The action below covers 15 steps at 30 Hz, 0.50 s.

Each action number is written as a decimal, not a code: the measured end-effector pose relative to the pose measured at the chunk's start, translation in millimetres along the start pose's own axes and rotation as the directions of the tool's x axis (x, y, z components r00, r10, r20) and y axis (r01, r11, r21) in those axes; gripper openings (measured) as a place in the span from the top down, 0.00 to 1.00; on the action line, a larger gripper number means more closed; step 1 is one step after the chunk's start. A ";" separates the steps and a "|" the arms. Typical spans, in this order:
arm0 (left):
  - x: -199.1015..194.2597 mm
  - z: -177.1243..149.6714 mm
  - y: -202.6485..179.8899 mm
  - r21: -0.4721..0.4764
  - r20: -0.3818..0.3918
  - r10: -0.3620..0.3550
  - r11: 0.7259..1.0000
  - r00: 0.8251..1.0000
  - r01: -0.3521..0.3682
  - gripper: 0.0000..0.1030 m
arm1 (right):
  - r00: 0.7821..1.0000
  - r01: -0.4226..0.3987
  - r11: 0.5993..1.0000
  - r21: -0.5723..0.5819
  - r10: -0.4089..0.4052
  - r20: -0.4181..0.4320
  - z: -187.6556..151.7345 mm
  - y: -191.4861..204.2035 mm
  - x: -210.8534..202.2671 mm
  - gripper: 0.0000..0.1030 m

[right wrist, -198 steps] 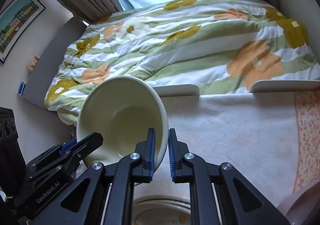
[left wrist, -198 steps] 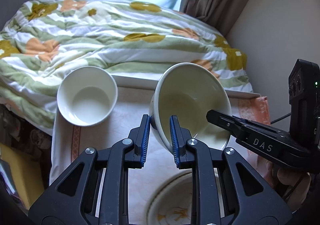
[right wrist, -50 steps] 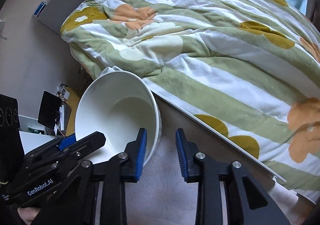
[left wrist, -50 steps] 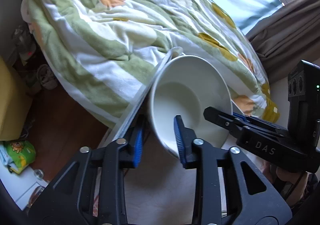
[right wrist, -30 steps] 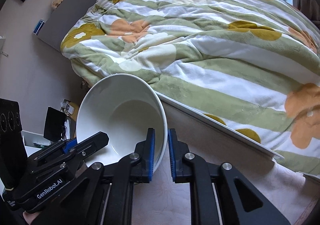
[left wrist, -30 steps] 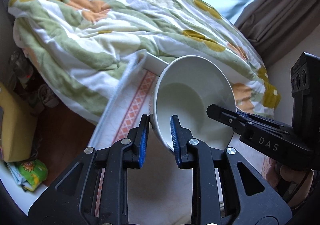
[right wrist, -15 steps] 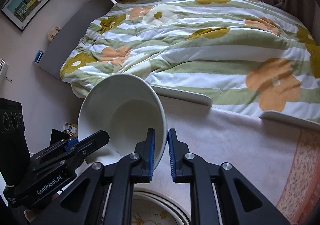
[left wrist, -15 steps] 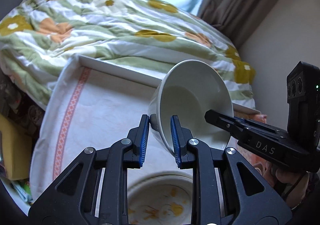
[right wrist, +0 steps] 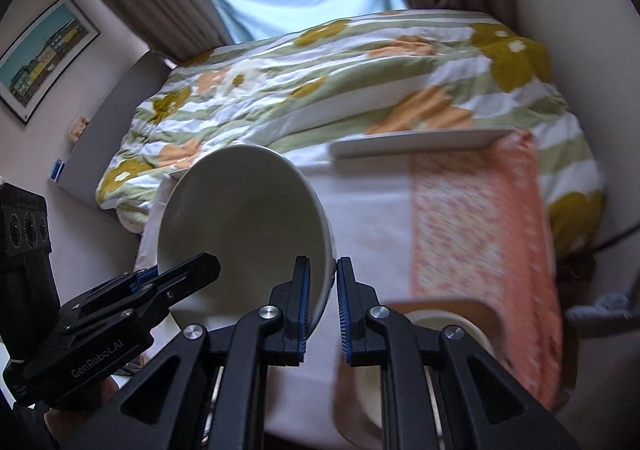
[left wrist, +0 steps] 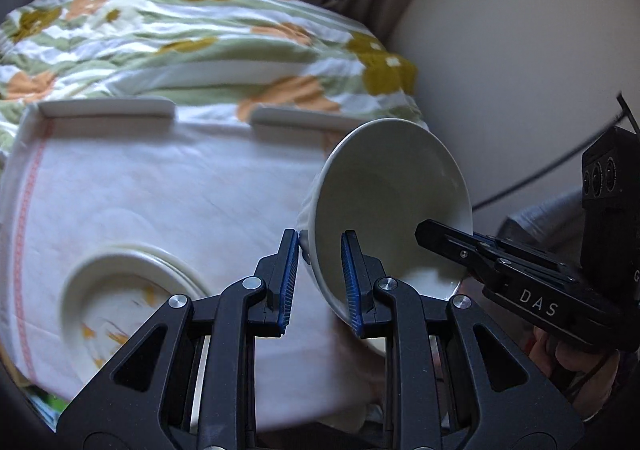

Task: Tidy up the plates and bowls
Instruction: 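Carry the small white bowl over and lower it into the cream bowl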

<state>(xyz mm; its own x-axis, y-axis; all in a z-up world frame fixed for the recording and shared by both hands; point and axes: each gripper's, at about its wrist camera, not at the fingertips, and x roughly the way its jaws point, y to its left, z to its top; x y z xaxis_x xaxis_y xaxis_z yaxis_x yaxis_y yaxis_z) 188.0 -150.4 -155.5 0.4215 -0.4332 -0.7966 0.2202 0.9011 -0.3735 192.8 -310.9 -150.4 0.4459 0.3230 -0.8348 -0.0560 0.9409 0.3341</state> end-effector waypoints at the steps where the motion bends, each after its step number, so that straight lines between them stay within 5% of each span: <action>1: 4.3 -6.7 -9.0 0.009 -0.013 -0.005 1.000 1.000 0.005 0.81 | 1.000 0.013 1.000 0.012 -0.013 -0.001 -7.5 -8.8 -5.0 0.88; 8: 39.1 -48.2 -44.6 0.036 -0.140 -0.029 0.999 0.990 0.035 0.81 | 0.997 0.067 0.992 0.104 -0.063 -0.044 -48.1 -51.9 -11.8 0.88; 15: 70.2 -54.3 -49.1 0.104 -0.238 -0.001 0.994 0.971 0.026 0.81 | 0.992 0.110 0.980 0.163 -0.097 -0.086 -65.7 -73.8 -3.8 0.88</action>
<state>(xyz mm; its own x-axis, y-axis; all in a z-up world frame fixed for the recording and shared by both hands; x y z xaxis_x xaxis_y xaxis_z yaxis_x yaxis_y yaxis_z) 159.0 -224.1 -218.9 0.2003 -0.4174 -0.8864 0.3213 0.8827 -0.3430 136.6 -374.9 -200.6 0.3711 0.2379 -0.8976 0.1397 0.9413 0.3073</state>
